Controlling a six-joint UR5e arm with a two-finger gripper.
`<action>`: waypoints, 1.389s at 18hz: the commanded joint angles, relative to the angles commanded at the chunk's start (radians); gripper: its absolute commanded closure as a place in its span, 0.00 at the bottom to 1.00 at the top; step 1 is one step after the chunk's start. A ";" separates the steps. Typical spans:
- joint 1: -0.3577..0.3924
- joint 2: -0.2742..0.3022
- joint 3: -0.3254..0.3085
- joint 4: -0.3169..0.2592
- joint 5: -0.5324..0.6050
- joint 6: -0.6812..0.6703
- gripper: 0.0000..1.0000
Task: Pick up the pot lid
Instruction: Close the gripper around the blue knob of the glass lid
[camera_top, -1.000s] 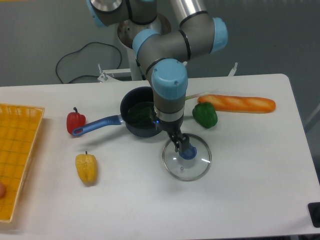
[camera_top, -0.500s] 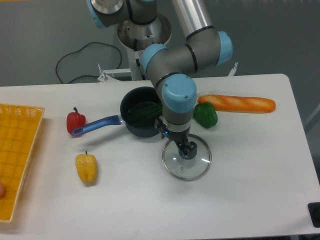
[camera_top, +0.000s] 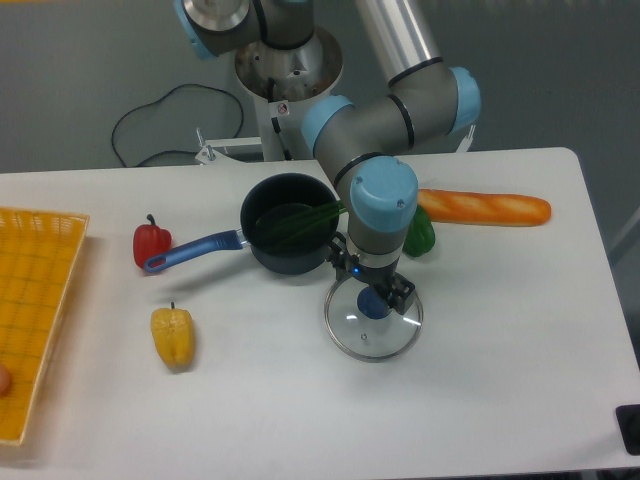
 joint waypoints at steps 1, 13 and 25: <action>0.000 0.000 -0.012 0.020 0.000 -0.002 0.00; 0.017 -0.041 -0.020 0.094 0.014 0.023 0.00; 0.017 -0.068 -0.022 0.094 0.049 0.031 0.00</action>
